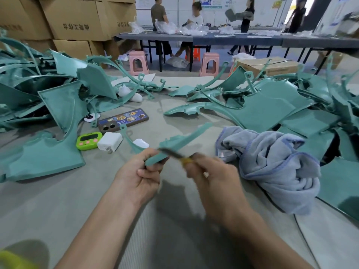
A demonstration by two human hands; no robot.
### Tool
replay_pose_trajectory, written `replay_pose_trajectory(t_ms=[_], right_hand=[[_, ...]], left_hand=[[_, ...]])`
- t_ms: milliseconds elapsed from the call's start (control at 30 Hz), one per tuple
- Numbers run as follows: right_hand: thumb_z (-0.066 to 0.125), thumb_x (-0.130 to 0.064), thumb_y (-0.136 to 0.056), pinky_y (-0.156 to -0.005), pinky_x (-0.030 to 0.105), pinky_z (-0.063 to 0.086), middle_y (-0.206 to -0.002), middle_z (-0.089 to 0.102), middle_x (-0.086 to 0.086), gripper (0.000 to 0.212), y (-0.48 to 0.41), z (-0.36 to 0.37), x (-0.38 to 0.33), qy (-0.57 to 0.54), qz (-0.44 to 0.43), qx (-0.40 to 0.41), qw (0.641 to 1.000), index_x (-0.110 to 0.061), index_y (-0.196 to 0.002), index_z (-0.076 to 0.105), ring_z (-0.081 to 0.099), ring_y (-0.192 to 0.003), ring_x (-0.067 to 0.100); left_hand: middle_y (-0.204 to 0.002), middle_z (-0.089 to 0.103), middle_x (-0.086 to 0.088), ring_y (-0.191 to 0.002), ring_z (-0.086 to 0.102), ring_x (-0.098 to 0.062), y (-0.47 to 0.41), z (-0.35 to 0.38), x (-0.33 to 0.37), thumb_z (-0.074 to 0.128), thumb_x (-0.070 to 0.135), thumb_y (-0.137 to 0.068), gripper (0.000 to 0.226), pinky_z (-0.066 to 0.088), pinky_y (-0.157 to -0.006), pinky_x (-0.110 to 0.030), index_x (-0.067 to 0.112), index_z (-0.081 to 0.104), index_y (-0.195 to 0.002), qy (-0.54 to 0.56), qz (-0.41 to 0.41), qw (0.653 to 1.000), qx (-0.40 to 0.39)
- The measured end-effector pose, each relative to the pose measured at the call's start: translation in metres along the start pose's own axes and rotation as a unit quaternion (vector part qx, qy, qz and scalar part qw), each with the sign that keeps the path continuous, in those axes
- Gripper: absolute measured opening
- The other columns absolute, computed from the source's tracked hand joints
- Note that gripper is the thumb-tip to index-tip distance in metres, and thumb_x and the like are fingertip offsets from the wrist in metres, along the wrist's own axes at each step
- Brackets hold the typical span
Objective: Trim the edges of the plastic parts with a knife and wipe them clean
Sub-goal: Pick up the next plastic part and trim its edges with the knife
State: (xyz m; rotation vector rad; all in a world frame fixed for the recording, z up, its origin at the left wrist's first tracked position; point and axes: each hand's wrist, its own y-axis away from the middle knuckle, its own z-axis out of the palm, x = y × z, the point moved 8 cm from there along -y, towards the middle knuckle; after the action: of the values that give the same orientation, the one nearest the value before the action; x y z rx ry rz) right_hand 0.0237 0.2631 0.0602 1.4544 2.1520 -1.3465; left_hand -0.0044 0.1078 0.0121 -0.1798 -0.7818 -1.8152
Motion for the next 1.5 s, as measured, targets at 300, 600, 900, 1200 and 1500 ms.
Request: replay_pose_trajectory(t_ms=[300, 600, 900, 1200, 1500], right_hand=[[0.052, -0.045, -0.098, -0.058, 0.028, 0.044, -0.067, 0.059, -0.005, 0.028, 0.008, -0.003, -0.003, -0.026, -0.016, -0.035, 0.999, -0.025, -0.078, 0.055, 0.053, -0.062, 0.014], [0.059, -0.025, -0.096, -0.051, 0.027, 0.039, -0.056, 0.062, 0.001, 0.026, -0.006, -0.026, 0.048, -0.152, 0.153, 0.07, 0.974, -0.016, -0.071, 0.064, 0.045, -0.046, 0.007], [0.059, -0.025, -0.099, -0.054, 0.029, 0.041, -0.057, 0.064, -0.003, 0.033, -0.009, -0.027, 0.049, -0.071, 0.152, 0.042, 0.985, -0.018, -0.067, 0.062, 0.051, -0.049, 0.01], [0.054, -0.043, -0.098, -0.058, 0.031, 0.042, -0.064, 0.061, -0.002, 0.03, 0.001, 0.004, 0.011, -0.009, 0.057, -0.054, 0.997, -0.019, -0.079, 0.056, 0.053, -0.059, 0.016], [0.049, -0.049, -0.096, -0.056, 0.018, 0.036, -0.068, 0.058, -0.006, 0.028, 0.013, 0.008, -0.011, -0.011, -0.01, -0.094, 0.995, -0.026, -0.08, 0.052, 0.051, -0.063, 0.009]], left_hand=[[-0.065, 0.038, 0.002, -0.026, 0.029, -0.002, -0.005, -0.008, 0.01, 0.049, -0.001, -0.086, 0.016, 0.024, -0.022, -0.011, 0.012, 0.045, -0.077, -0.031, 0.032, 0.998, 0.034], [-0.063, 0.047, -0.004, -0.028, 0.031, -0.002, -0.004, -0.016, 0.023, 0.042, -0.003, -0.091, 0.019, 0.028, -0.024, -0.012, 0.009, 0.048, -0.077, -0.009, 0.045, 0.998, 0.043], [-0.059, 0.052, 0.0, -0.029, 0.03, -0.001, -0.005, -0.021, 0.014, 0.045, -0.001, -0.095, 0.02, 0.023, -0.024, -0.01, 0.012, 0.047, -0.08, -0.045, 0.061, 0.993, 0.087], [-0.063, 0.053, -0.003, -0.031, 0.033, -0.001, -0.008, -0.018, 0.009, 0.048, 0.001, -0.094, 0.017, 0.022, -0.024, -0.008, 0.009, 0.052, -0.079, -0.031, 0.043, 0.995, 0.089], [-0.068, 0.046, -0.002, -0.027, 0.029, -0.002, -0.006, -0.012, 0.006, 0.053, -0.002, -0.081, 0.013, 0.021, -0.023, -0.009, 0.009, 0.049, -0.076, -0.029, 0.033, 0.997, 0.067]])
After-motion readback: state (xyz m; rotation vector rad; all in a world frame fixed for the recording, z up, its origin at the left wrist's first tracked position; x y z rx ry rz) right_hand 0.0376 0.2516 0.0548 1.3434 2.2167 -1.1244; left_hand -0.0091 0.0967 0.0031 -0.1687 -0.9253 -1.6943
